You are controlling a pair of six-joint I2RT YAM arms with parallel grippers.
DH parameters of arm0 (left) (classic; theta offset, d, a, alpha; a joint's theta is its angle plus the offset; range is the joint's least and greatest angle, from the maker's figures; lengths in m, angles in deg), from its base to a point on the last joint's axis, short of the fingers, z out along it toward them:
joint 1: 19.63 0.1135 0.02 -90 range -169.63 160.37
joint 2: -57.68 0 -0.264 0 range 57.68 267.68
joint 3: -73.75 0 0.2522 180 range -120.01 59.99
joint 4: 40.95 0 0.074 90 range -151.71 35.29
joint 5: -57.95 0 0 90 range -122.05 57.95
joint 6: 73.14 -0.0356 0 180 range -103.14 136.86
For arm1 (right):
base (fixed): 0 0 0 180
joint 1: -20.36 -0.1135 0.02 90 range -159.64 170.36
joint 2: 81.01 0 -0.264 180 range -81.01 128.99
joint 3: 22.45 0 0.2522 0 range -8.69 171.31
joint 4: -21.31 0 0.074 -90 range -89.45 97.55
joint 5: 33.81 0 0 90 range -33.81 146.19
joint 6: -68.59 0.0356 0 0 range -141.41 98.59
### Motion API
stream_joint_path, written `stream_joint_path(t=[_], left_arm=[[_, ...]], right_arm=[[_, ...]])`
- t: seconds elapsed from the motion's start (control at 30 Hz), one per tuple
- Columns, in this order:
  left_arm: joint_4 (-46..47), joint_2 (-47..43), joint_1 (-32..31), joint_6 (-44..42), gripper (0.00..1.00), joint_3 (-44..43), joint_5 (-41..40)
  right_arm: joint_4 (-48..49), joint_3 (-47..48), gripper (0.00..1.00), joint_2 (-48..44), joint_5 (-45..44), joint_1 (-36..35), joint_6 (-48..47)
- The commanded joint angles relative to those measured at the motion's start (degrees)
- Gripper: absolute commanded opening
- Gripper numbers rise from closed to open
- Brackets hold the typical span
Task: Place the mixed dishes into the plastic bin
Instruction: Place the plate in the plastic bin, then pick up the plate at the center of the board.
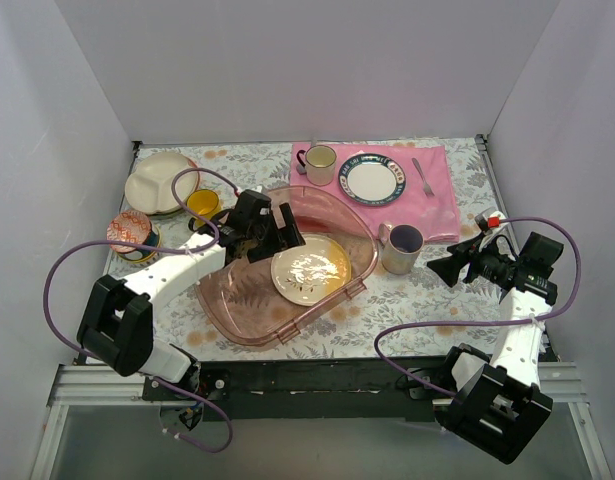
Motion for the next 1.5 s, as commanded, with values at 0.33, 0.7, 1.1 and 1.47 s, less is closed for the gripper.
stream_joint_path(t=[0.33, 0.7, 1.1, 1.47], left_arm=[[-0.1, -8.2, 2.3, -9.6, 0.98, -8.8, -1.3], [-4.1, -5.9, 11.7, -18.4, 0.98, -20.8, 0.3], [-9.9, 8.9, 21.5, -26.4, 0.98, -33.9, -4.3], [-12.0, 23.7, 25.6, -30.5, 0.95, -42.4, -11.5]], right_arm=[[-0.6, 1.2, 0.82, -0.8, 1.0, 0.2, -1.4], [-1.0, 1.4, 0.82, -0.8, 1.3, 0.2, -1.7], [-0.9, 1.3, 0.82, 0.5, 1.9, 0.3, -1.9], [-0.5, 1.6, 0.82, 3.2, 1.6, 0.2, -2.2]])
